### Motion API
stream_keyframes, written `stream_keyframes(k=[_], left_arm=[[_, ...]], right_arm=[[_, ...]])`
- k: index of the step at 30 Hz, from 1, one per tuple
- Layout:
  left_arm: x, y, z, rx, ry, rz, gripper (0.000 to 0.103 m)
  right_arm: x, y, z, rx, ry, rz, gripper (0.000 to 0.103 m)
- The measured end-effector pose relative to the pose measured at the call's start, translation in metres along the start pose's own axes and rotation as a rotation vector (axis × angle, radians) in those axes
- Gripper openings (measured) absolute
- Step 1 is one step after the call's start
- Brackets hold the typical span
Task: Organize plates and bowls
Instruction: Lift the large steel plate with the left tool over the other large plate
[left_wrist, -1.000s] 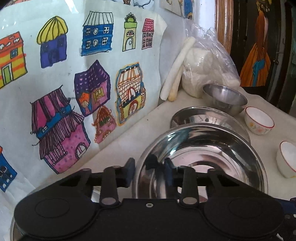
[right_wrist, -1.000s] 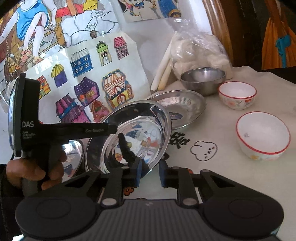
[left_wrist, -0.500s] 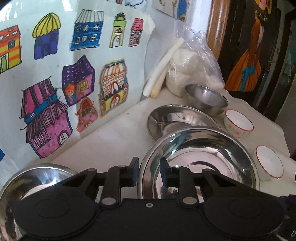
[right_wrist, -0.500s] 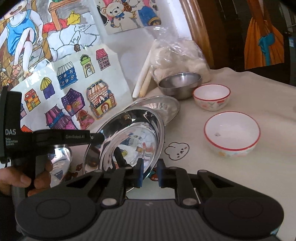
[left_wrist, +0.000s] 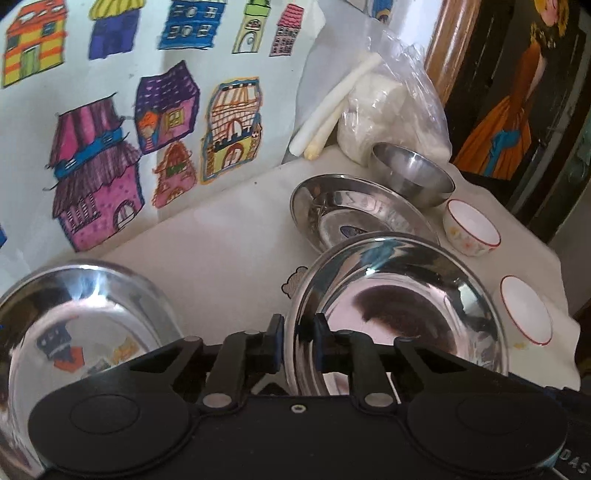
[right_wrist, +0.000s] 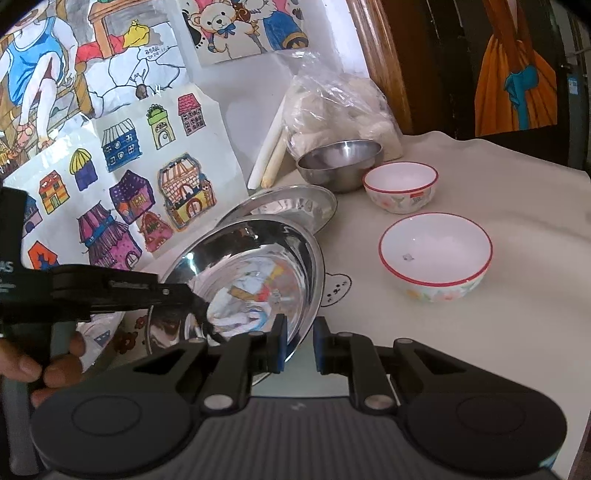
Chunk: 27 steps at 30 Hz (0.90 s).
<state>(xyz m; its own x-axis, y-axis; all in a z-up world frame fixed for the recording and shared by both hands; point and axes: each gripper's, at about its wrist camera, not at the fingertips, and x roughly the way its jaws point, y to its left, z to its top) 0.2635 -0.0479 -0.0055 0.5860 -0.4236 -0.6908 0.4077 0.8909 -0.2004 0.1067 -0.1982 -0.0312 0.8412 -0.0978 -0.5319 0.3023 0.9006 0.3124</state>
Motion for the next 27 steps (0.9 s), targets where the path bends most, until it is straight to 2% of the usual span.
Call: stream_keyframes(k=[7,13,20,27], left_arm=[[-0.028,-0.005,-0.007,0.014,-0.066,0.016,0.013],[-0.055,0.007,-0.007,-0.003,-0.113,0.047,0.012],[-0.094,0.037,-0.015,-0.063,-0.183,0.180,0.013],[-0.116,0.076,-0.023,-0.119,-0.183,0.302,0.014]], right_arm=[[-0.008,0.001,-0.002,-0.005,-0.015,0.006,0.017],[-0.017,0.016,0.002,-0.046,-0.034,0.044,0.017],[-0.010,0.058,0.009,-0.139,-0.015,0.146,0.017],[0.006,0.113,0.009,-0.265,0.016,0.218,0.017]])
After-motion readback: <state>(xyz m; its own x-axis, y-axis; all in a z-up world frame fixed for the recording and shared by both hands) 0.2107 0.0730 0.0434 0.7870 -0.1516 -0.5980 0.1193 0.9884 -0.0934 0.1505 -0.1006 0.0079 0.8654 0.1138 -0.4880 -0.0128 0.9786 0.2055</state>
